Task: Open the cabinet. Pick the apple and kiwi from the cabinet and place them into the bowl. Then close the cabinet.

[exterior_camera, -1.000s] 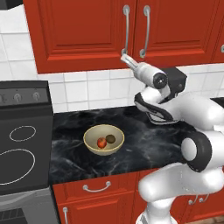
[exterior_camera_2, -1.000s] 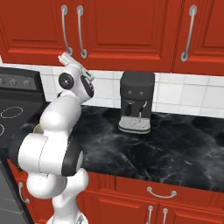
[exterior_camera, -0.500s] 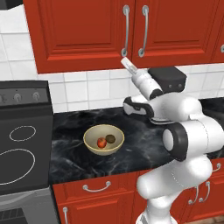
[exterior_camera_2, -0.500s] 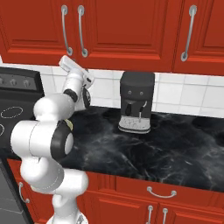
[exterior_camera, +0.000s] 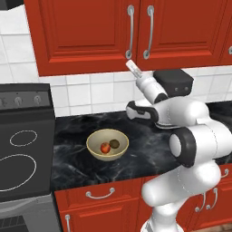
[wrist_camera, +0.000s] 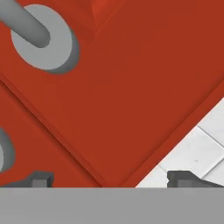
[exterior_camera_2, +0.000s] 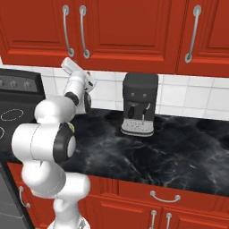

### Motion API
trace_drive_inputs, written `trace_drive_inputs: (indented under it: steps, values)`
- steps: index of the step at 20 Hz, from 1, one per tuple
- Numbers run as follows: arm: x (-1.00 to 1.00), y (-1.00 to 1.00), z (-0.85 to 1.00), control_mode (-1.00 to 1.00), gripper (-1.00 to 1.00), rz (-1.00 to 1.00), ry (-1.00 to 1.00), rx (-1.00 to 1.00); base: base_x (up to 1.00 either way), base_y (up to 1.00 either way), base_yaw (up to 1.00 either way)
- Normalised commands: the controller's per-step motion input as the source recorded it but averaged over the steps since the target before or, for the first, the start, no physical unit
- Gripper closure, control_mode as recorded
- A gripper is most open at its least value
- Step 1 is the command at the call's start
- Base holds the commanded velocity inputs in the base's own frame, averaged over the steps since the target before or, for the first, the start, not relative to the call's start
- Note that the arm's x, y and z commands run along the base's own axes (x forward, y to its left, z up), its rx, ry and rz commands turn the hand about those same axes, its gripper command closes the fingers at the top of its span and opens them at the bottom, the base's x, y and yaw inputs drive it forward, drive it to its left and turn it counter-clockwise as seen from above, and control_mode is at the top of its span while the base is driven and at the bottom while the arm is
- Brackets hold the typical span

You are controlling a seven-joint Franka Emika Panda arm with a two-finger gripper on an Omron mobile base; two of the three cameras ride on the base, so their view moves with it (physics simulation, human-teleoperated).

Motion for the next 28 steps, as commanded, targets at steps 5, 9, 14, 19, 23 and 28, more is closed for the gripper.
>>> trace_drive_inputs:
  steps: [5,9,14,19,23,28]
  values:
    - [0.76,-0.44,-0.16,-1.00,-1.00,0.11,0.18,0.09,0.00,0.00,0.00]
    - [-0.88,-0.72,0.17,-1.00,-1.00,0.12,-0.05,0.14,0.00,0.00,0.00]
    - [-0.16,-0.35,0.23,-1.00,-1.00,0.01,-0.02,0.06,0.00,0.00,0.00]
    - [1.00,0.27,0.01,-1.00,-1.00,0.00,0.21,0.00,0.00,0.00,0.00]
    - [1.00,0.43,-0.18,-1.00,-1.00,0.00,0.30,-0.02,0.00,0.00,0.00]
    - [0.98,0.46,-0.26,-1.00,-1.00,0.00,0.34,-0.09,0.00,0.00,0.00]
